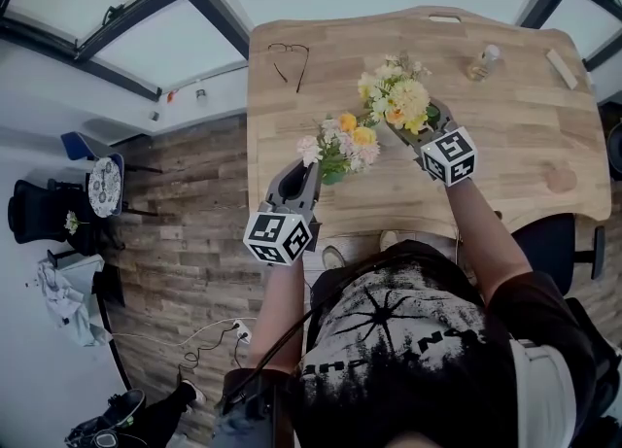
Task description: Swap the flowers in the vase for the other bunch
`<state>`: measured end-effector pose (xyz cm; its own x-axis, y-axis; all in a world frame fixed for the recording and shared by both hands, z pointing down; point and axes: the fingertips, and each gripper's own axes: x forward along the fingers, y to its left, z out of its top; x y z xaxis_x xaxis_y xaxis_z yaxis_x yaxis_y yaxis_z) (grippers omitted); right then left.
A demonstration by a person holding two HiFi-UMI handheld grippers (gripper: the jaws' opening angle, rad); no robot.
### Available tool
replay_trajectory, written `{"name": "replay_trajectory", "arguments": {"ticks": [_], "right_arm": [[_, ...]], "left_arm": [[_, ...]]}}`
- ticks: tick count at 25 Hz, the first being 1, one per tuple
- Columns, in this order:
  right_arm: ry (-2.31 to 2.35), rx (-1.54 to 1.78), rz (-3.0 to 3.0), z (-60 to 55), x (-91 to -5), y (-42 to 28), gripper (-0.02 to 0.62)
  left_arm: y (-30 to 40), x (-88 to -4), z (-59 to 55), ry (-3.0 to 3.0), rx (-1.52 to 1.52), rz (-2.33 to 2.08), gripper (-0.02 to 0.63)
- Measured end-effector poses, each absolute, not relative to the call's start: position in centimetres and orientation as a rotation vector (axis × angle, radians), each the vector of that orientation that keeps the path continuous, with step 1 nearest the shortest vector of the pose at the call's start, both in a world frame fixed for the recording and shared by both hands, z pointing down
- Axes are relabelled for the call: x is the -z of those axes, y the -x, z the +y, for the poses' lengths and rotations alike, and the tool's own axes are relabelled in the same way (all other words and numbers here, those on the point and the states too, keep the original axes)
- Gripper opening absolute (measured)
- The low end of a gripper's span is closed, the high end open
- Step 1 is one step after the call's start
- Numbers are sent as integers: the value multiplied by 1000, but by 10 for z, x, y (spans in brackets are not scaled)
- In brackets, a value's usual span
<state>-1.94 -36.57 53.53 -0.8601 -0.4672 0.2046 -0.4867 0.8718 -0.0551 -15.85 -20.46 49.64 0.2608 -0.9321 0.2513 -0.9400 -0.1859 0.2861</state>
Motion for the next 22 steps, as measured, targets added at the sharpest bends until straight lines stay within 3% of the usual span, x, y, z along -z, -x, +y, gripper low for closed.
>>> {"name": "replay_trajectory", "arguments": {"ticks": [22], "right_arm": [[-826,-287,-2807,-342,-552,-2,299]], "left_arm": [[171,-497,-193,-2195,-20,-1660,61]]}}
